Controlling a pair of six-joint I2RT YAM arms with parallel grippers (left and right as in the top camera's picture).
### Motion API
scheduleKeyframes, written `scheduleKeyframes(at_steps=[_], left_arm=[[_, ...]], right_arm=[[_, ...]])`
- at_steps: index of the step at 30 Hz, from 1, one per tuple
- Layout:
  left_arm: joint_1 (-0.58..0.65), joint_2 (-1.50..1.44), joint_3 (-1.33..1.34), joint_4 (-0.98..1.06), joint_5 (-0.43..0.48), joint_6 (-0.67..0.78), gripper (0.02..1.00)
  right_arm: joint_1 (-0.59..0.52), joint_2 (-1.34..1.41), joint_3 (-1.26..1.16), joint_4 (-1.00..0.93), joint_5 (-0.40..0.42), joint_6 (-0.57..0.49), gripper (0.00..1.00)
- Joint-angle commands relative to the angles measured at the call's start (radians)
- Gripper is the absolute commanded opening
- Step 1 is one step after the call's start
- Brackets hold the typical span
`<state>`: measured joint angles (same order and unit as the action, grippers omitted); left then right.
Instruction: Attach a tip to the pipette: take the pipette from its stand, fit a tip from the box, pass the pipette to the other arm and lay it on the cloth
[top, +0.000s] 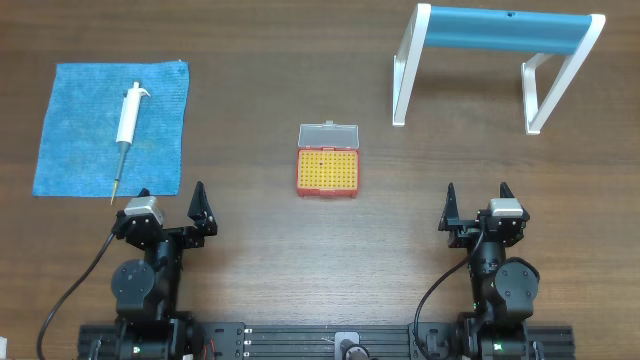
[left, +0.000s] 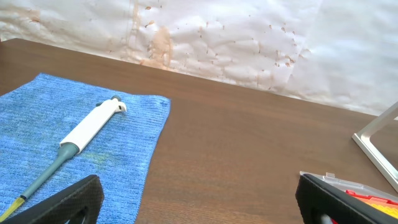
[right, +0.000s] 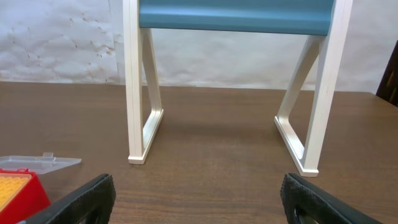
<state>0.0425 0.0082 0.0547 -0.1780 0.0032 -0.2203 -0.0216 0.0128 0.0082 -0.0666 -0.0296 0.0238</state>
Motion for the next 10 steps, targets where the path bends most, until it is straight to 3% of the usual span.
scheduleKeyframes(at_steps=[1,10], left_arm=[[-0.004,-0.005,-0.006,0.003,0.009,0.016,0.998],[-0.004,-0.005,-0.006,0.003,0.009,0.016,0.998]], right_arm=[[-0.006,-0.012,-0.004,-0.002,-0.012,0.005,0.869],[-0.006,-0.012,-0.004,-0.002,-0.012,0.005,0.862]])
